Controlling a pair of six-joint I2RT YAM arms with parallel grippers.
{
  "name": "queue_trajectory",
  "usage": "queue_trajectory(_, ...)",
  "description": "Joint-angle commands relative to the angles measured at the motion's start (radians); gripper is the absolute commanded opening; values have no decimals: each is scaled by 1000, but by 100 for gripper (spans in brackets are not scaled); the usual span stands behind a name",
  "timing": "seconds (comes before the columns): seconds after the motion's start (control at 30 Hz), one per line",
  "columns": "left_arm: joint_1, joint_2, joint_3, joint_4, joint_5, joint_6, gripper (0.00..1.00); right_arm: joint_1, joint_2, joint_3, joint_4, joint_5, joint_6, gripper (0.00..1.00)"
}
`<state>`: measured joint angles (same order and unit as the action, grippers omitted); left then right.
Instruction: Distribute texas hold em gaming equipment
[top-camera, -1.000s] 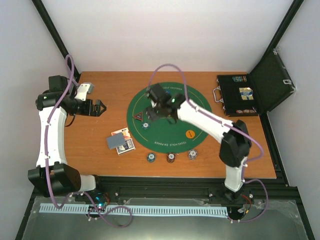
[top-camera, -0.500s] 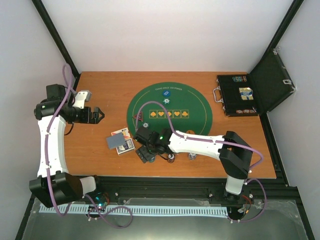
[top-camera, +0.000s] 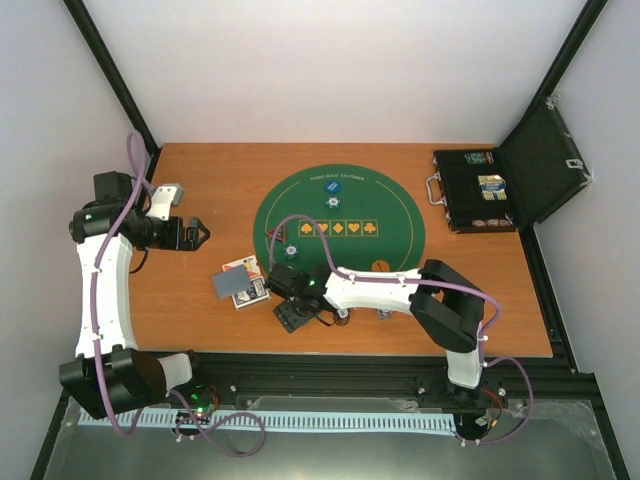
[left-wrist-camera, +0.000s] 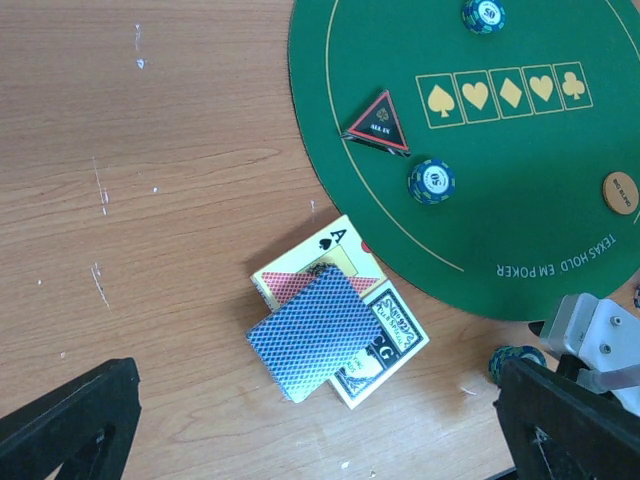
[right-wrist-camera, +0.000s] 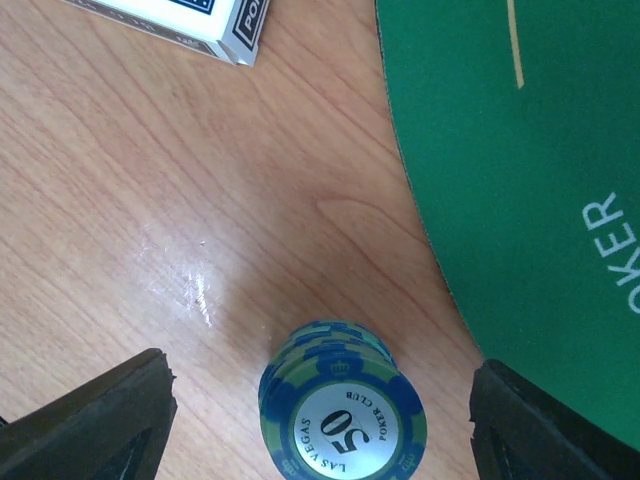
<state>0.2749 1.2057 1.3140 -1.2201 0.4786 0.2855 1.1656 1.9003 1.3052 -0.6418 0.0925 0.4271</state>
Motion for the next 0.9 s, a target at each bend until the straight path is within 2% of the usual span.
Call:
queue_trajectory(0.0, 6, -19, 33, -2, 8, 18, 100, -10, 26, -14, 36, -9, 0, 79)
queue_trajectory(0.37, 6, -17, 37, 2, 7, 15, 100, -26, 36, -34, 47, -32, -17, 58)
queue_trajectory(0.57, 6, -15, 43, 1, 10, 12, 100, -27, 25, -29, 39, -31, -21, 55)
queue_trajectory(0.7, 7, -17, 44, -1, 10, 12, 100, -26, 14, -25, 32, -28, -23, 47)
queue_trajectory(0.87, 6, -17, 41, 0, 15, 10, 100, -26, 3, -26, 25, -26, -25, 45)
